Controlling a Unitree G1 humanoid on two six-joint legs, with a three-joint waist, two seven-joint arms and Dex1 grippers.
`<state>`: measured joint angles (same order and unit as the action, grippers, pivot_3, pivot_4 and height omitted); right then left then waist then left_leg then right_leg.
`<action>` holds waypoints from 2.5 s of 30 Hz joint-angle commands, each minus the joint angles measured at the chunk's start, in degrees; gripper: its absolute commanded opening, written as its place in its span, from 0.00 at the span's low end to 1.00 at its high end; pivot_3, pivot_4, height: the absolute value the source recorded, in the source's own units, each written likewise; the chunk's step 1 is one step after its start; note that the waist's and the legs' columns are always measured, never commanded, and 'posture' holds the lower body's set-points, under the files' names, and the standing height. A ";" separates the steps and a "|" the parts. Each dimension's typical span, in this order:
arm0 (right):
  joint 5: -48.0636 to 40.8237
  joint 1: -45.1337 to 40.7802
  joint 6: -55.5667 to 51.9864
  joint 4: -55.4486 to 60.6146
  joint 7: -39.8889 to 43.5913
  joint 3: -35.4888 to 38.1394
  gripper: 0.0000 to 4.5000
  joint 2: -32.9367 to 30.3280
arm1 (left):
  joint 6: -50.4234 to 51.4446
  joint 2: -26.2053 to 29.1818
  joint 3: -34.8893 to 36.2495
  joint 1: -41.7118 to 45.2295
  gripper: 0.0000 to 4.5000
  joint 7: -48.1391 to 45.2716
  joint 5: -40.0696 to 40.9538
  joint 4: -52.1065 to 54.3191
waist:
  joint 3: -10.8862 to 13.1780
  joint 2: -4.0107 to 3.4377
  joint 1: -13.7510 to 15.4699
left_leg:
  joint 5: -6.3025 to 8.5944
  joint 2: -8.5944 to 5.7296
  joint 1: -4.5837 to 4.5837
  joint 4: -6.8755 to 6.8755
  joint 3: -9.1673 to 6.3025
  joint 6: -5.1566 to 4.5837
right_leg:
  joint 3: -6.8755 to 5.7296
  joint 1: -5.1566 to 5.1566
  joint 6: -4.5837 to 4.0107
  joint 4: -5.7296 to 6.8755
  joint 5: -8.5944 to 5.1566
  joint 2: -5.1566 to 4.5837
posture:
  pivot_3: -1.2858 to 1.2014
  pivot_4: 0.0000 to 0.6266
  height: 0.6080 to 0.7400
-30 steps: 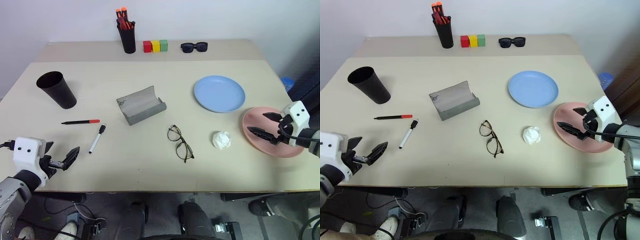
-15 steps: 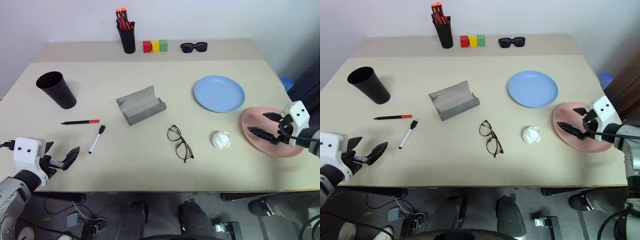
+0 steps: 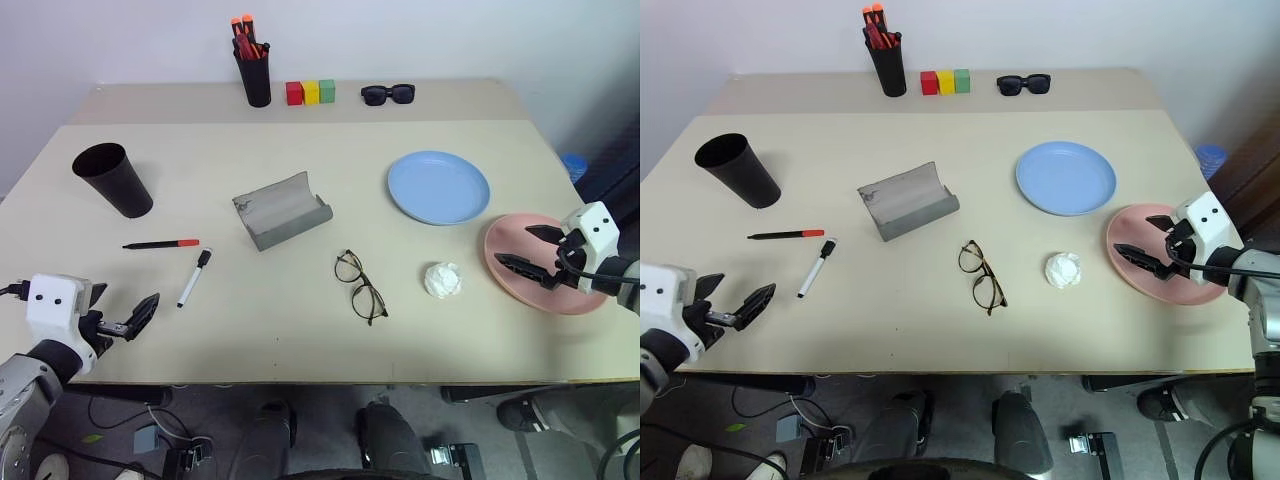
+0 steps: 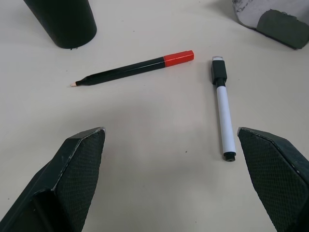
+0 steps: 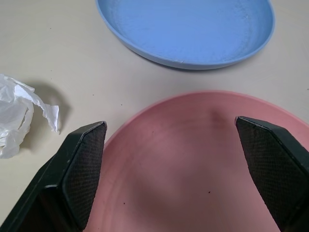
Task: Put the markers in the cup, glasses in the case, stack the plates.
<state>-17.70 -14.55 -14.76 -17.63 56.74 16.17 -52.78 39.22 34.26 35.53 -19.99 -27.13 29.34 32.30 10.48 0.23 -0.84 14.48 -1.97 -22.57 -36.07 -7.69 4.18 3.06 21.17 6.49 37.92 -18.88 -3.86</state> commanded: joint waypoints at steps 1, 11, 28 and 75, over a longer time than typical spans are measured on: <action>-0.65 -0.87 0.14 1.76 0.10 0.63 0.96 -0.11 | -0.59 0.13 0.90 0.00 1.00 0.17 0.14 0.92 | 0.00 0.00 0.00 | 0.00 0.00 0.00 0.00 0.00 0.00 | 0.00 0.00 0.00 0.00 0.00 0.00 | 0.52 0.24 1.00; -0.78 -1.21 -0.11 2.76 -0.17 0.31 0.96 0.27 | -0.25 -0.01 -0.66 1.12 1.00 0.82 -0.02 1.35 | 0.00 0.00 0.00 | 0.00 0.00 0.00 0.00 0.00 0.00 | 0.00 0.00 0.00 0.00 0.00 0.00 | 0.52 0.24 1.00; -3.55 -0.52 -4.42 14.86 -2.11 -3.40 0.96 3.29 | 8.00 0.87 -10.56 12.53 1.00 5.31 -0.08 1.12 | 0.02 -0.09 0.31 | 0.00 0.00 0.02 -0.02 0.00 0.00 | 0.00 -0.01 0.01 0.05 0.01 0.01 | 0.52 0.24 1.00; -8.59 -2.25 -22.12 47.54 -13.78 -21.61 0.96 17.87 | 39.90 -1.48 -22.79 45.47 1.00 15.70 -3.68 -8.75 | 0.33 0.42 -0.07 | -0.31 0.22 -0.02 0.08 -0.01 0.04 | 0.00 0.20 0.09 0.17 0.34 0.27 | 0.52 0.24 1.00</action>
<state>-26.03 -15.97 -37.37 28.97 42.69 -5.40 -34.87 78.92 31.98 10.73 25.17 -11.39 26.24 21.17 10.81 0.65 -0.91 14.18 -1.76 -22.59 -35.99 -7.70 4.21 3.06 21.36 6.58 38.10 -18.54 -3.59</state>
